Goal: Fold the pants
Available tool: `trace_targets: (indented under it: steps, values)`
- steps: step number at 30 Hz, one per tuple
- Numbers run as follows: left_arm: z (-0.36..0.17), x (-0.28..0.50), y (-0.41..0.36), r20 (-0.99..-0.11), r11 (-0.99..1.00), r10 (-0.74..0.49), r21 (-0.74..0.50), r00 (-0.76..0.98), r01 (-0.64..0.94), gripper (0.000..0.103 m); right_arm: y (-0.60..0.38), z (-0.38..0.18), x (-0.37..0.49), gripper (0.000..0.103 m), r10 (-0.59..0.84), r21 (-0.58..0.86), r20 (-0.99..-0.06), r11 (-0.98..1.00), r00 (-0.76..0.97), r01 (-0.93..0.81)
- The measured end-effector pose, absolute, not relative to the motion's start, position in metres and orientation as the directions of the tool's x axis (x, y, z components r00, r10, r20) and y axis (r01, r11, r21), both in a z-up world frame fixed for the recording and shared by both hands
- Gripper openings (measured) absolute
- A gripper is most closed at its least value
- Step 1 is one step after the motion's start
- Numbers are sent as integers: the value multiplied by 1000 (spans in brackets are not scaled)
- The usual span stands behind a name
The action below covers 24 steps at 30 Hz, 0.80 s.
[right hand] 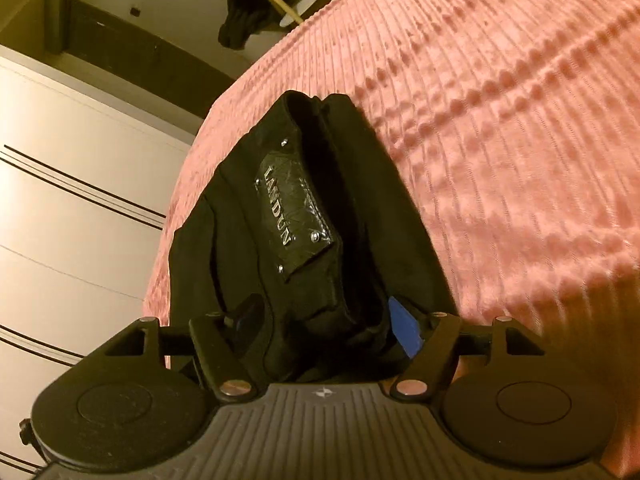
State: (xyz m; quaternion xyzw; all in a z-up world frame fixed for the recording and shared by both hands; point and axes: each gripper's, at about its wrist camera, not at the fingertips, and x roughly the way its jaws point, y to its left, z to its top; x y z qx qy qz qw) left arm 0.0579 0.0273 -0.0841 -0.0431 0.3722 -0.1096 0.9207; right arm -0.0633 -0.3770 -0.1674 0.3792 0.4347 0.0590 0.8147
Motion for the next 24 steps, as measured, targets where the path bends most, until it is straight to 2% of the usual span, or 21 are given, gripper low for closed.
trace_targets:
  steps: [2, 4, 5, 6, 8, 10, 12, 14, 15, 16, 18, 20, 24]
  values:
    - [-84, 58, 29, -674, 971, -238, -173, 700, 164, 103, -375, -170, -58, 81, 450, 686, -651, 694, 611, 220]
    - [-83, 57, 31, -670, 970, -242, -185, 702, 159, 103, -371, -169, -54, 79, 462, 692, -645, 690, 609, 210]
    - [-82, 56, 32, -668, 969, -244, -191, 703, 154, 103, -370, -168, -54, 64, 452, 681, -649, 703, 612, 203]
    - [-82, 56, 33, -666, 969, -244, -198, 705, 148, 103, -367, -167, -55, 39, 443, 667, -654, 720, 613, 192]
    - [-81, 54, 35, -665, 968, -243, -208, 707, 137, 103, -368, -167, -59, 37, 455, 682, -636, 710, 623, 177]
    - [-80, 53, 33, -665, 969, -237, -211, 708, 126, 103, -367, -167, -60, 40, 461, 692, -621, 702, 634, 168]
    - [-81, 53, 30, -670, 972, -226, -198, 707, 123, 103, -364, -171, -55, 55, 471, 697, -627, 694, 621, 178]
    - [-81, 52, 26, -675, 976, -215, -176, 705, 129, 103, -359, -174, -48, 62, 477, 693, -634, 700, 608, 174]
    - [-81, 51, 25, -677, 977, -211, -168, 705, 132, 103, -356, -174, -46, 61, 474, 683, -643, 710, 602, 171]
    - [-81, 51, 24, -679, 978, -207, -161, 705, 132, 103, -353, -172, -45, 60, 464, 669, -650, 725, 602, 163]
    - [-81, 50, 23, -679, 980, -197, -151, 708, 128, 103, -347, -167, -47, 37, 407, 600, -685, 786, 604, 151]
    - [-81, 49, 22, -675, 981, -192, -150, 712, 123, 103, -340, -158, -53, 34, 371, 548, -685, 829, 627, 109]
    - [-76, 44, 28, -644, 983, -169, -163, 746, 82, 103, -308, -123, -71, 30, 243, 323, -644, 946, 726, -31]
